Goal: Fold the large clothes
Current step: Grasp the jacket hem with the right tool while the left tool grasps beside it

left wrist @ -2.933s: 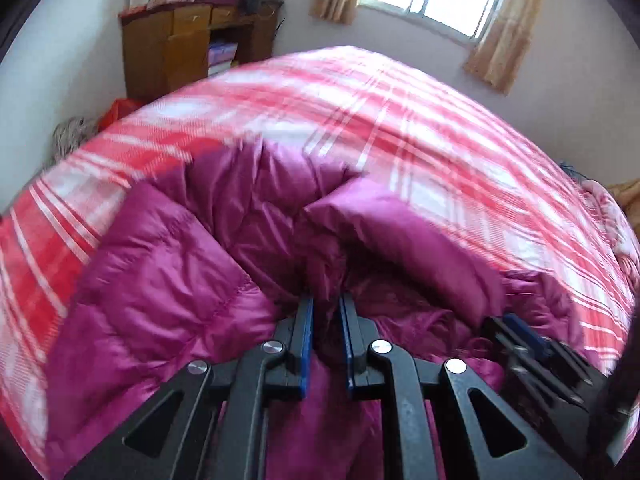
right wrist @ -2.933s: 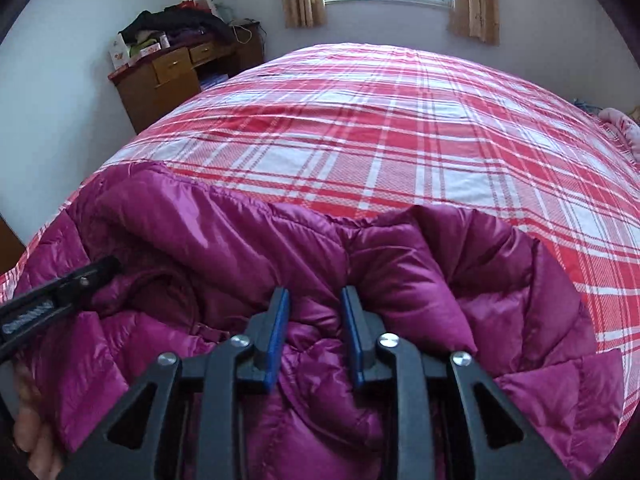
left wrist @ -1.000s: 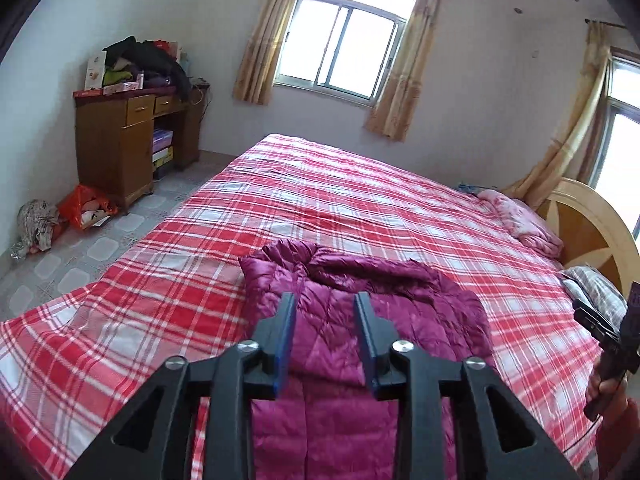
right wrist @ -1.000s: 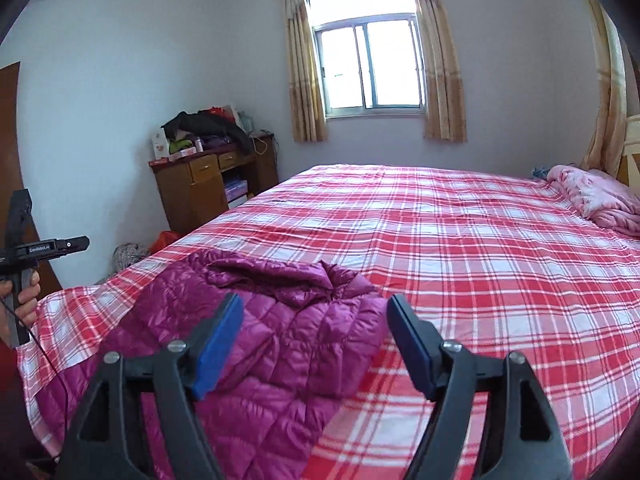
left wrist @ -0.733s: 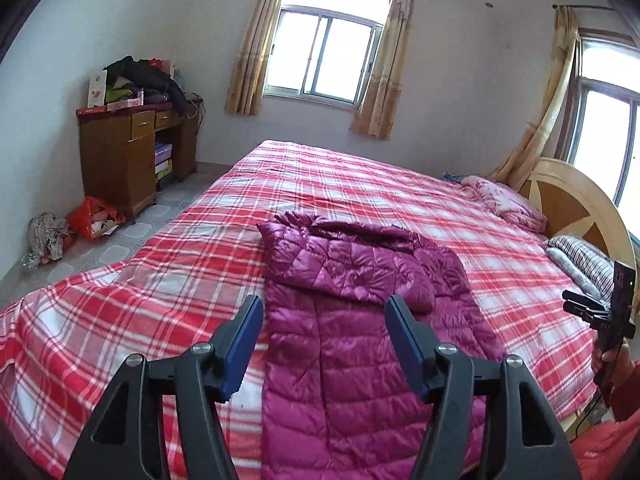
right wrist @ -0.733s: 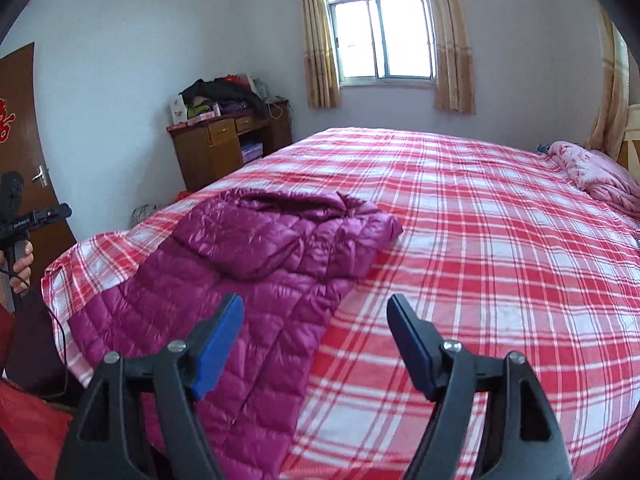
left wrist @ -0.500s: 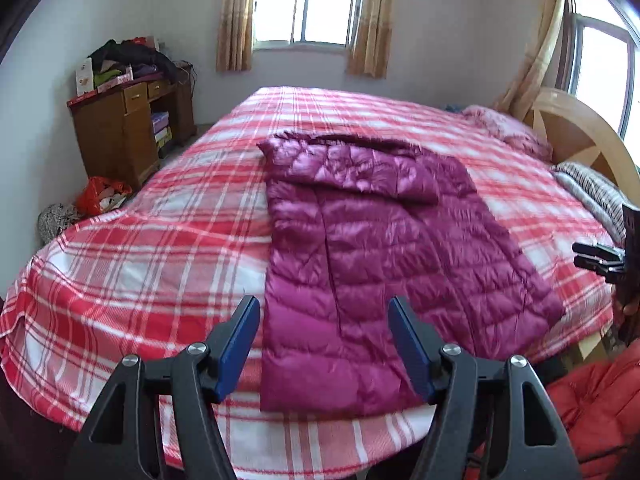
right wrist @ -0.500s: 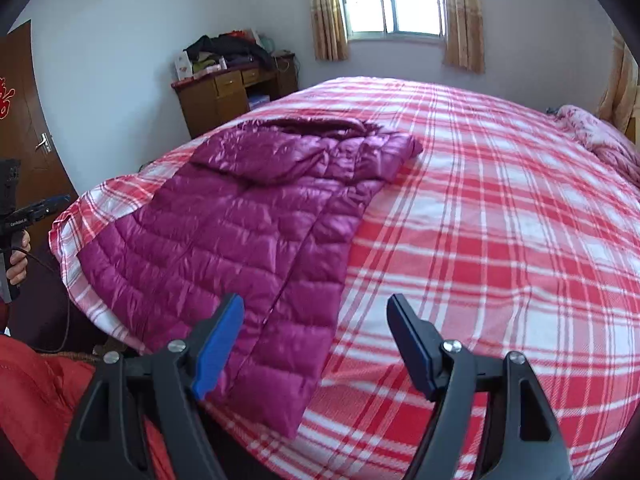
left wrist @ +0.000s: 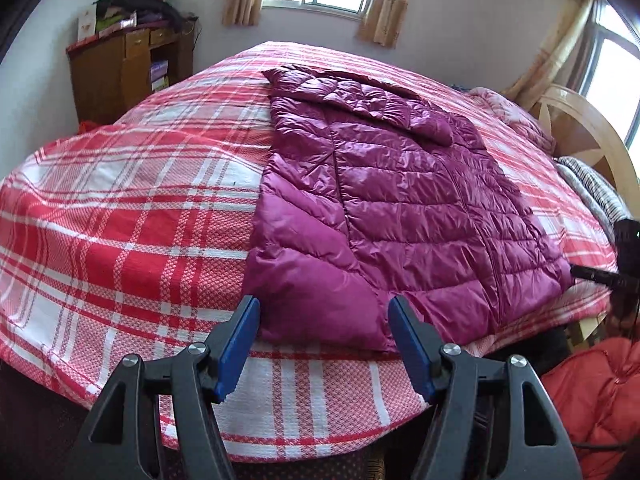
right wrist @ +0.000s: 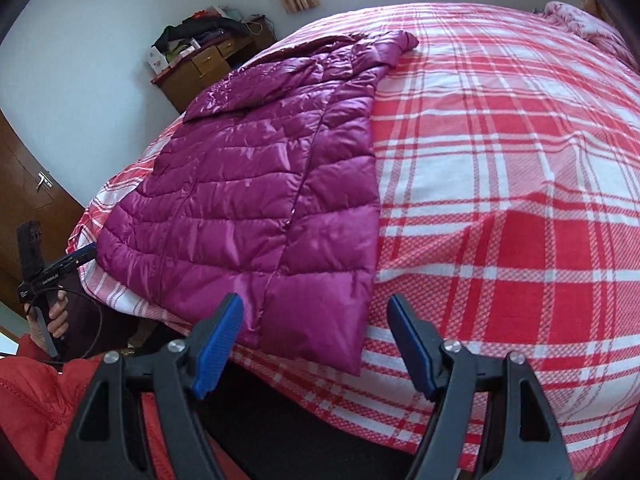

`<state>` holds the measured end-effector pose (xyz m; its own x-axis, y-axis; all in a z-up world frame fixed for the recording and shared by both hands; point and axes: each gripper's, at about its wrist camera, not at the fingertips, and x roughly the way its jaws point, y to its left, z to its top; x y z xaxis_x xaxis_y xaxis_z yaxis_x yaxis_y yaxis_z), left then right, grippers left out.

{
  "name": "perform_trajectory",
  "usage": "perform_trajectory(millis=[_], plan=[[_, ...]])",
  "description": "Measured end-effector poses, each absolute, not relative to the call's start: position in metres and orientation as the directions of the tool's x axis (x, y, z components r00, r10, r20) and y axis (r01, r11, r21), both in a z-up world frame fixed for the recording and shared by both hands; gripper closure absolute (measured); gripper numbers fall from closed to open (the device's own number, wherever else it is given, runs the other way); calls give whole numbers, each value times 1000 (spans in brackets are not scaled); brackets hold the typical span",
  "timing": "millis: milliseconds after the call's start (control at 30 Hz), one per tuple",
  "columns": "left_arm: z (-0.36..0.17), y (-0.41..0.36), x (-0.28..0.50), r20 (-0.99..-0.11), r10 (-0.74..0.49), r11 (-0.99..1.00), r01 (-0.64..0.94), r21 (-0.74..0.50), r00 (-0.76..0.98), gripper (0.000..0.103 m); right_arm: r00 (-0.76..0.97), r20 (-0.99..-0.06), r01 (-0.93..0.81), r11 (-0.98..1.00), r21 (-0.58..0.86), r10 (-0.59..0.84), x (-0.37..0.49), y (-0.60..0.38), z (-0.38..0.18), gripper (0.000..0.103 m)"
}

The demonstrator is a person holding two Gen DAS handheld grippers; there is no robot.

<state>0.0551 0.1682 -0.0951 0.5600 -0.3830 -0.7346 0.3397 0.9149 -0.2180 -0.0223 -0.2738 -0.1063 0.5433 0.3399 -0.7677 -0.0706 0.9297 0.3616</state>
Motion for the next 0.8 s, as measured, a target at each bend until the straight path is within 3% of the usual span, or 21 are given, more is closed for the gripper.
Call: perform_trajectory(millis=[133,300,433,700,767,800], plan=[[-84,183,49,-706,-319,939,311,-146,632,36,526,-775,-89,929,359,350,-21,-266,-112,27],[-96,188,57,-723,-378,921,310,-234,578,36,535,-762,-85,920,382,366,-14,-266,-115,27],[-102,181,62,-734,-367,924,315,-217,572,36,524,-777,-78,928,365,350,-12,-265,-118,50],[-99,186,63,-719,-406,912,296,-282,564,38,525,-782,-85,935,346,337,-12,-264,-117,52],[-99,182,63,-726,-414,908,308,-285,549,49,516,-793,-96,941,323,325,-11,-261,-118,77],[-99,179,63,-733,-401,913,307,-270,549,50,509,-793,-93,938,334,334,-11,-262,-119,78]])
